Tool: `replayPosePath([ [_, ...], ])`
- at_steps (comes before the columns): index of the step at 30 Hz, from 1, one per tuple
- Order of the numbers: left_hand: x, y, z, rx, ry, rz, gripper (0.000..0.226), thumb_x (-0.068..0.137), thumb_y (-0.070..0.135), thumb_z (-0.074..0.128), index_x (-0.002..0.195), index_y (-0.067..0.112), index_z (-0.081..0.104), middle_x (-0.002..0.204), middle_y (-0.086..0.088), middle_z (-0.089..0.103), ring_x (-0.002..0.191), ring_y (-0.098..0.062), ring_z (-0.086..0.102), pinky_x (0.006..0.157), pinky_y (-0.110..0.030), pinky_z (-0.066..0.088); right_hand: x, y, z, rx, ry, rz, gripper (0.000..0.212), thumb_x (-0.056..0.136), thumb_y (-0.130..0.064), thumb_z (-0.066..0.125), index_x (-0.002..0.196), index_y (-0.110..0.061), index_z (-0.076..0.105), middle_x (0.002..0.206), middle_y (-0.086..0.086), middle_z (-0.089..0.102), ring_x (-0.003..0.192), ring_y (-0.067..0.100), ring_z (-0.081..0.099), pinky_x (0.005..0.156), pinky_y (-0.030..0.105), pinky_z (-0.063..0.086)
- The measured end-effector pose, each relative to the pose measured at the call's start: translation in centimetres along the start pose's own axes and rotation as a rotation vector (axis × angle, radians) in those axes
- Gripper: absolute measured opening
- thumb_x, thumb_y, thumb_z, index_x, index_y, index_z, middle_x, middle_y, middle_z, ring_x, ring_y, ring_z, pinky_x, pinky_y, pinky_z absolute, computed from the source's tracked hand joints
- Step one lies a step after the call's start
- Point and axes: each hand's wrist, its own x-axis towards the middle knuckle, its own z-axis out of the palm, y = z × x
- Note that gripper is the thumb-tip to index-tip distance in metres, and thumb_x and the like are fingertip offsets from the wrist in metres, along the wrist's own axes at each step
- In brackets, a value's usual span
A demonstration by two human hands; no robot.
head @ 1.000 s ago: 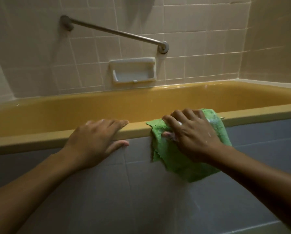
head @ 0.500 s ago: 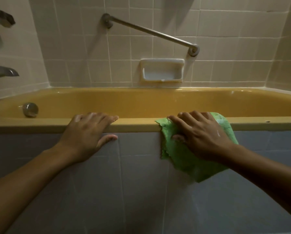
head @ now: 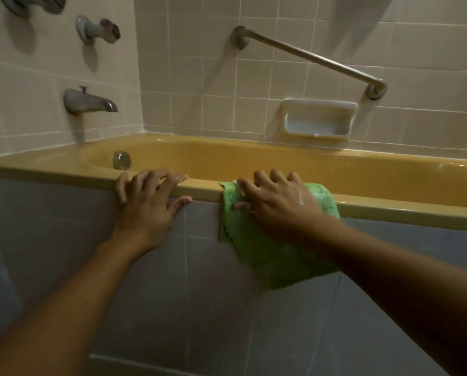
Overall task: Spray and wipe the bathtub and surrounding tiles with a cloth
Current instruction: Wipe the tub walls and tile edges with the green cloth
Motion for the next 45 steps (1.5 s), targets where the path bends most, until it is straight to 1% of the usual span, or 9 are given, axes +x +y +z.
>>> replayPosePath([
  [3, -0.6, -2.0, -0.1, -0.038, 0.004, -0.110, 0.056, 0.093, 0.076, 0.029, 0.135, 0.046, 0.049, 0.141, 0.006, 0.043, 0.140, -0.023, 0.029, 0.119, -0.062, 0.006, 3.5, -3.3, -0.5, 0.052, -0.007, -0.060, 0.058, 0.102, -0.065, 0.017, 0.146, -0.029, 0.032, 0.141, 0.007, 0.046, 0.121, 0.031, 0.049, 0.090, 0.047, 0.041],
  [8, -1.1, -5.1, -1.1, -0.086, 0.014, -0.210, 0.061, 0.087, 0.082, 0.032, 0.134, 0.047, 0.050, 0.146, 0.011, 0.041, 0.147, -0.017, 0.020, 0.119, -0.063, 0.000, 5.2, -5.3, -0.4, 0.053, 0.008, -0.097, 0.058, 0.102, -0.064, 0.017, 0.144, -0.029, 0.033, 0.138, 0.007, 0.047, 0.119, 0.030, 0.050, 0.088, 0.045, 0.041],
  [15, -2.1, -9.0, -1.5, -0.101, 0.063, -0.200, 0.055, 0.090, 0.072, 0.039, 0.137, 0.044, 0.046, 0.150, 0.007, 0.039, 0.150, -0.024, 0.023, 0.110, -0.071, 0.026, 2.1, -2.2, 0.6, -0.069, 0.021, -0.067, 0.068, 0.095, -0.069, 0.001, 0.146, -0.031, 0.023, 0.128, 0.001, 0.052, 0.105, 0.027, 0.055, 0.081, 0.042, 0.048],
  [23, -2.5, -13.2, -1.8, -0.065, 0.105, -0.272, 0.059, 0.092, 0.074, 0.037, 0.138, 0.039, 0.048, 0.155, 0.004, 0.036, 0.154, -0.024, 0.015, 0.111, -0.066, 0.028, 4.9, -6.0, 0.3, -0.104, 0.031, -0.051, 0.067, 0.096, -0.068, 0.002, 0.146, -0.030, 0.025, 0.126, 0.003, 0.055, 0.101, 0.028, 0.056, 0.076, 0.042, 0.047],
  [27, -3.0, -14.8, -1.7, -0.113, 0.144, -0.315, 0.056, 0.094, 0.069, 0.038, 0.141, 0.038, 0.044, 0.162, 0.003, 0.028, 0.157, -0.026, 0.008, 0.111, -0.066, 0.031, 8.2, -10.0, -0.5, -0.081, 0.028, -0.115, 0.064, 0.096, -0.067, 0.003, 0.149, -0.033, 0.014, 0.142, 0.000, 0.043, 0.119, 0.026, 0.049, 0.090, 0.043, 0.044],
  [32, -3.9, -17.7, -2.0, -0.162, 0.160, -0.426, 0.054, 0.100, 0.055, 0.045, 0.152, 0.041, 0.034, 0.170, 0.009, 0.007, 0.158, -0.026, 0.002, 0.114, -0.069, 0.027, 12.4, -14.9, -1.0, -0.073, 0.043, -0.175, 0.063, 0.097, -0.067, 0.013, 0.150, -0.032, 0.016, 0.144, 0.003, 0.041, 0.121, 0.028, 0.048, 0.087, 0.044, 0.042],
  [37, -4.8, -20.2, -2.2, -0.221, 0.173, -0.481, 0.061, 0.104, 0.047, 0.046, 0.158, 0.048, 0.018, 0.170, 0.016, -0.005, 0.158, -0.026, 0.004, 0.114, -0.069, 0.028, 16.2, -19.4, -1.5, -0.042, 0.070, -0.219, 0.058, 0.101, -0.064, 0.020, 0.148, -0.029, 0.023, 0.143, 0.005, 0.042, 0.121, 0.029, 0.047, 0.086, 0.046, 0.040],
  [41, -5.5, -22.0, -2.0, -0.333, 0.197, -0.541, 0.061, 0.108, 0.036, 0.042, 0.157, 0.053, 0.010, 0.170, 0.017, -0.003, 0.158, -0.021, 0.006, 0.115, -0.071, 0.023, 18.8, -22.9, -1.8, -0.026, 0.113, -0.240, 0.055, 0.103, -0.060, 0.025, 0.147, -0.026, 0.027, 0.143, 0.007, 0.042, 0.122, 0.031, 0.047, 0.088, 0.048, 0.041],
  [45, -6.0, -23.6, -1.9, -0.418, 0.263, -0.599, 0.062, 0.107, 0.020, 0.045, 0.160, 0.040, 0.021, 0.171, 0.007, 0.009, 0.157, -0.021, 0.011, 0.122, -0.058, 0.023, 21.1, -26.0, -2.3, 0.023, 0.132, -0.248, 0.050, 0.104, -0.058, 0.028, 0.142, -0.026, 0.037, 0.140, 0.009, 0.045, 0.123, 0.032, 0.047, 0.090, 0.051, 0.039],
])
